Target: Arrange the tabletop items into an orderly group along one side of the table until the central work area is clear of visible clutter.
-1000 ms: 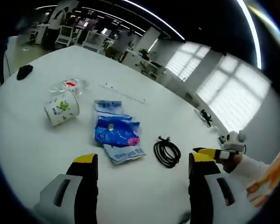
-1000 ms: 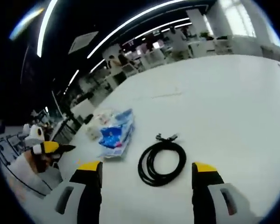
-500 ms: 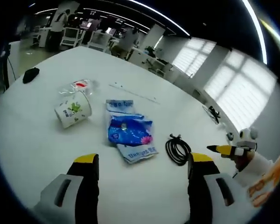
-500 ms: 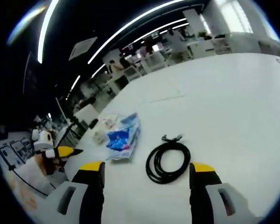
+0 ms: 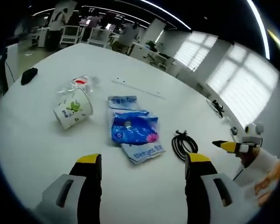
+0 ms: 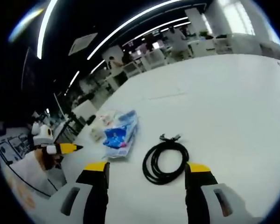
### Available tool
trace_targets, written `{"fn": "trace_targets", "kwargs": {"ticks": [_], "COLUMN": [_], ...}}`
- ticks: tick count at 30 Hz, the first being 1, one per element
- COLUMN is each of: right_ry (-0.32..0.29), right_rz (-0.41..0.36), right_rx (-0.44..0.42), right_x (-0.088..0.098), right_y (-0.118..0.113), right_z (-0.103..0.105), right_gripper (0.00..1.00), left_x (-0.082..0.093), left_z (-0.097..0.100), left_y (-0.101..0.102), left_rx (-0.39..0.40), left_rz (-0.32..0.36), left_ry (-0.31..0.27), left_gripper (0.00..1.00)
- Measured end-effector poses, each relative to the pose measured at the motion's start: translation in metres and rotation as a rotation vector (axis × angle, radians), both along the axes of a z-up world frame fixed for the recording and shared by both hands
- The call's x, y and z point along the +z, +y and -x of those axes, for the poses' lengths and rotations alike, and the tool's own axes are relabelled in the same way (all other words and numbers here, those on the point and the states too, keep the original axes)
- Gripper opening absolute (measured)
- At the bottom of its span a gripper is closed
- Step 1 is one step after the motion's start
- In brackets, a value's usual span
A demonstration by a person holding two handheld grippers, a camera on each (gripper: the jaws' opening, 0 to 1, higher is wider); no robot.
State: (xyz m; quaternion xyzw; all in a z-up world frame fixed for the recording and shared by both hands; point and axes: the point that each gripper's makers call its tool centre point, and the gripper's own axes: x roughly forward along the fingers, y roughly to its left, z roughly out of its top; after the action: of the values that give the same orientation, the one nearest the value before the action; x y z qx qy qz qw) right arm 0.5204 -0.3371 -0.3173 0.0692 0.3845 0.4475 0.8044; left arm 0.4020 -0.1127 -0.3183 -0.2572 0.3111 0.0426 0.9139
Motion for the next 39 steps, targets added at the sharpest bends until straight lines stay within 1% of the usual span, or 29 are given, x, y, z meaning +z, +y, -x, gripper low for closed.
{"fn": "trace_targets", "kwargs": {"ticks": [3, 5, 9, 14, 16, 17, 19, 21, 22, 24, 26, 28, 29, 30, 32, 36, 39], "right_ry": [0.007, 0.013, 0.012, 0.012, 0.017, 0.022, 0.035, 0.041, 0.050, 0.074, 0.087, 0.099, 0.115, 0.120, 0.115, 0.137, 0.134], "right_rz": [0.013, 0.019, 0.020, 0.031, 0.038, 0.043, 0.041, 0.040, 0.042, 0.049, 0.067, 0.088, 0.111, 0.123, 0.116, 0.113, 0.107], "right_rx": [0.016, 0.024, 0.063, 0.111, 0.129, 0.138, 0.150, 0.156, 0.162, 0.179, 0.189, 0.204, 0.215, 0.221, 0.220, 0.226, 0.234], "right_x": [-0.003, -0.006, -0.004, -0.009, -0.013, -0.016, -0.016, -0.021, -0.024, -0.033, -0.041, -0.052, -0.061, -0.066, -0.069, -0.074, -0.076], "right_y": [0.006, 0.014, 0.036, 0.063, 0.075, 0.082, 0.094, 0.103, 0.110, 0.121, 0.128, 0.137, 0.139, 0.143, 0.152, 0.165, 0.174], "right_z": [-0.001, -0.001, -0.001, -0.007, -0.008, -0.009, -0.006, -0.009, -0.009, -0.007, -0.004, -0.001, -0.002, -0.001, -0.001, -0.001, -0.002], "right_gripper": [0.65, 0.63, 0.61, 0.57, 0.54, 0.52, 0.47, 0.47, 0.47, 0.46, 0.44, 0.41, 0.40, 0.39, 0.37, 0.36, 0.32], "left_x": [-0.002, -0.005, -0.012, -0.024, -0.030, -0.031, -0.034, -0.039, -0.042, -0.041, -0.045, -0.047, -0.049, -0.053, -0.059, -0.067, -0.071], "left_z": [-0.005, -0.008, -0.018, -0.027, -0.030, -0.027, -0.028, -0.034, -0.037, -0.038, -0.042, -0.045, -0.047, -0.049, -0.053, -0.054, -0.053], "left_y": [0.003, 0.007, 0.022, 0.033, 0.039, 0.037, 0.038, 0.041, 0.043, 0.040, 0.046, 0.045, 0.045, 0.046, 0.047, 0.047, 0.045], "left_rx": [-0.008, -0.014, -0.010, -0.013, -0.003, 0.006, 0.014, 0.020, 0.017, 0.017, 0.018, 0.023, 0.023, 0.021, 0.015, 0.014, 0.020], "left_rz": [-0.005, -0.019, -0.044, -0.059, -0.070, -0.080, -0.082, -0.077, -0.074, -0.075, -0.077, -0.075, -0.071, -0.061, -0.056, -0.052, -0.035], "left_ry": [0.014, 0.035, 0.054, 0.079, 0.098, 0.102, 0.107, 0.110, 0.113, 0.122, 0.133, 0.143, 0.144, 0.151, 0.160, 0.183, 0.191], "left_gripper": [0.70, 0.67, 0.65, 0.58, 0.55, 0.54, 0.52, 0.50, 0.48, 0.46, 0.45, 0.43, 0.41, 0.39, 0.35, 0.31, 0.25]}}
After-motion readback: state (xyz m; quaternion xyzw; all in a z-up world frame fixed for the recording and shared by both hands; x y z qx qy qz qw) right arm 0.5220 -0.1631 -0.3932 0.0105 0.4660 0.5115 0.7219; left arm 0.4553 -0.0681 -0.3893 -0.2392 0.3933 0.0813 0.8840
